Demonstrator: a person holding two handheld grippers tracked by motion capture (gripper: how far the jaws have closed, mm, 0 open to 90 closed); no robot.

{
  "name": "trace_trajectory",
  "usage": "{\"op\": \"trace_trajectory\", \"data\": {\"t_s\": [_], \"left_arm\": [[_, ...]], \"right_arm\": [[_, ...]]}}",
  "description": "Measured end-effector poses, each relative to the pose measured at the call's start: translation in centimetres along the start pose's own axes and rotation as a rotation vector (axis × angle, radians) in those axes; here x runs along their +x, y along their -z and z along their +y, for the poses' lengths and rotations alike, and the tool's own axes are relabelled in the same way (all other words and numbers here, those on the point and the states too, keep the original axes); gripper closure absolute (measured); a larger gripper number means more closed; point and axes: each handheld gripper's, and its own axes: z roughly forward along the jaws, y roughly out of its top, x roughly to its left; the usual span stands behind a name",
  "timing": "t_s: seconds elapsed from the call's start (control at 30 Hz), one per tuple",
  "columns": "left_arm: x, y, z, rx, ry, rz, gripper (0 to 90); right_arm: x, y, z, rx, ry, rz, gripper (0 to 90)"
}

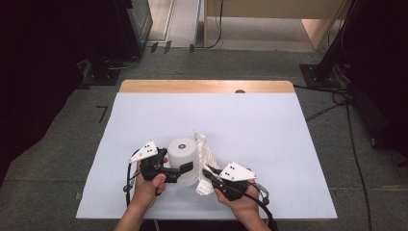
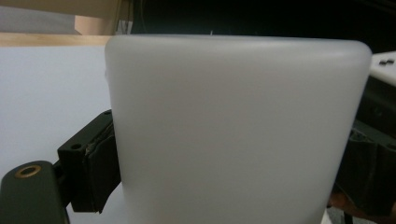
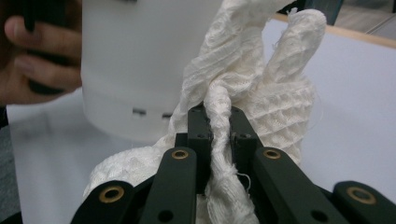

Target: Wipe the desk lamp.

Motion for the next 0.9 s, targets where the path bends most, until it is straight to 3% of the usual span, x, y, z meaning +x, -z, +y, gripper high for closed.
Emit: {"op": "trace_trajectory", "data": {"t_s": [0.1,0.27,0.4,0.47,0.5,0.77,0.83,0.9], "left_arm": [[0.1,0.0,-0.1,0.001,0.003,-0.009,8.5],[-0.8,-1.4,-0.7,0.061,-0.027,-0.005,8.5],[-1.3,-2.2,-0.9,0.084,-0.039,-0.008,8.5],[-1.3,-2.3,-0.9,0.082,-0.038,-0.005,8.5],[-1.2,-2.1,-0.8,0.075,-0.032,-0.003,8.5],[0.1,-0.6,-0.2,0.017,0.002,0.034,8.5],[0.3,-0.4,-0.1,0.004,-0.009,0.046,8.5],[0.2,-0.5,-0.3,-0.002,-0.049,0.082,8.5]], "right_arm": [[0.1,0.2,0.5,-0.015,-0.001,-0.005,82.8],[-0.4,1.9,2.0,-0.095,-0.030,-0.023,82.8],[-0.7,3.4,3.0,-0.165,-0.028,-0.048,82.8],[-0.7,3.6,3.2,-0.174,-0.023,-0.050,82.8],[-0.6,3.4,3.2,-0.156,-0.007,-0.053,82.8],[0.1,0.2,0.4,0.012,-0.022,-0.016,82.8],[0.1,-0.4,0.1,0.039,-0.020,-0.027,82.8],[-0.3,-0.2,0.3,0.035,-0.039,-0.045,82.8]]}}
